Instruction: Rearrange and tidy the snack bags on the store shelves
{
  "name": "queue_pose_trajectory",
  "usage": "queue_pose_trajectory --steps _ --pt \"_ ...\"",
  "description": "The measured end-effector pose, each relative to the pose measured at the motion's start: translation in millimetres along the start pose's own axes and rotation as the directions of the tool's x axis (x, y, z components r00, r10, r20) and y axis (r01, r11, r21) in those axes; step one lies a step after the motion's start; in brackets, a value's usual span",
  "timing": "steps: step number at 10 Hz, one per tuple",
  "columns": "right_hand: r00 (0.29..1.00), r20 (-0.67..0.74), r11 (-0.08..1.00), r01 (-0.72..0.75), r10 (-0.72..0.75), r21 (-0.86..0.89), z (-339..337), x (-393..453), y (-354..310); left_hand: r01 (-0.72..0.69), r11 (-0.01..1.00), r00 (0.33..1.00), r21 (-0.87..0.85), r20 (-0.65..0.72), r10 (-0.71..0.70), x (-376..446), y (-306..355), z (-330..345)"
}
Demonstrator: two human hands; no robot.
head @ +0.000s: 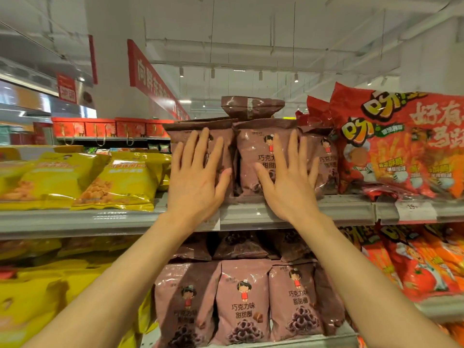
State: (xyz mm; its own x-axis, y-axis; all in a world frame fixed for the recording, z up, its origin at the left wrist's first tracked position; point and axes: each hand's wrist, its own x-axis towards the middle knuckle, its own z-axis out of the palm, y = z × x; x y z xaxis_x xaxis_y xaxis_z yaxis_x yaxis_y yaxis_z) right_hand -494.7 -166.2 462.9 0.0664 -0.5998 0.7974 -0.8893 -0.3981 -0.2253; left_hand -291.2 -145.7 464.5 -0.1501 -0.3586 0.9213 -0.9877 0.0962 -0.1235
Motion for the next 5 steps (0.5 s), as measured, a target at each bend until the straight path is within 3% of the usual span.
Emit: queue_pose_trajectory --steps 2,3,4,5 --pt "1.0 0.004 1.0 -0.005 0.006 -0.011 4 1 0 0.014 1.0 0.997 -0.007 0.075 -0.013 2 -1 0" --pt "0.998 0.059 1.0 -0.019 0.02 -0.02 -2 1 0 0.033 0.996 0.984 -0.086 0.178 -0.017 1 -4 -10" --pt "0.998 0.06 0.999 -0.028 0.026 0.038 -13 -3 -5 0.035 0.969 0.982 -0.244 0.19 0.012 2 -7 -28" --pt "1.0 0.005 0.997 -0.021 0.021 0.074 -22 -12 -10 0.044 0.951 0.994 -0.305 0.107 -0.012 -5 -10 -40"
